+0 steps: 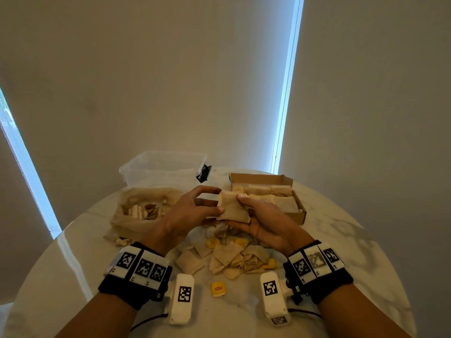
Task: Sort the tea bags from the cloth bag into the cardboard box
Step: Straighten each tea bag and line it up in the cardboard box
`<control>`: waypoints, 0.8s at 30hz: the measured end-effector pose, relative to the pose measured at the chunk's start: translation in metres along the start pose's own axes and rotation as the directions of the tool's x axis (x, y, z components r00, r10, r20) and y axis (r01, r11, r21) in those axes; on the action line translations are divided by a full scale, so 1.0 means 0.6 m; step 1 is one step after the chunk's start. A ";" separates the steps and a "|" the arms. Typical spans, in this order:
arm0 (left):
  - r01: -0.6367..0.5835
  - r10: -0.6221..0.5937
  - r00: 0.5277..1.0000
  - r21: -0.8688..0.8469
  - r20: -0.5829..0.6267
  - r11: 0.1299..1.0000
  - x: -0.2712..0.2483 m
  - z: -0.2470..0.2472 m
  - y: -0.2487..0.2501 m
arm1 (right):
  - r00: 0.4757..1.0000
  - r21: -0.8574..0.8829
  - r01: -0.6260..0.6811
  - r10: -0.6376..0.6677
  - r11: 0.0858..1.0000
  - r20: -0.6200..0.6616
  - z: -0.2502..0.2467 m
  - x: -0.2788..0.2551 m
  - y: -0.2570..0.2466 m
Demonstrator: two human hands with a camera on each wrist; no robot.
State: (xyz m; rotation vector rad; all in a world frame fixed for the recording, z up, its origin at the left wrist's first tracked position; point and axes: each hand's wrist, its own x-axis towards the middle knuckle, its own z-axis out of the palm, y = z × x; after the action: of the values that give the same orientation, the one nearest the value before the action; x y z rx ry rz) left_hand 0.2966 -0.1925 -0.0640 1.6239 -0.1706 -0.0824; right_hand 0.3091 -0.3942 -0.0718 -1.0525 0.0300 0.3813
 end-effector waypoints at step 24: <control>0.000 -0.006 0.997 -0.084 -0.074 0.996 0.004 0.001 -0.001 | 0.996 -0.055 0.035 -0.030 0.998 0.082 -0.008 0.001 -0.004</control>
State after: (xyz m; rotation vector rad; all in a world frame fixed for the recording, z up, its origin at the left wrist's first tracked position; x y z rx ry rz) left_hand 0.2986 -0.1933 -0.0643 1.5404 -0.1061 -0.0307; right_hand 0.3111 -0.3994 -0.0721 -1.0907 -0.0711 0.3968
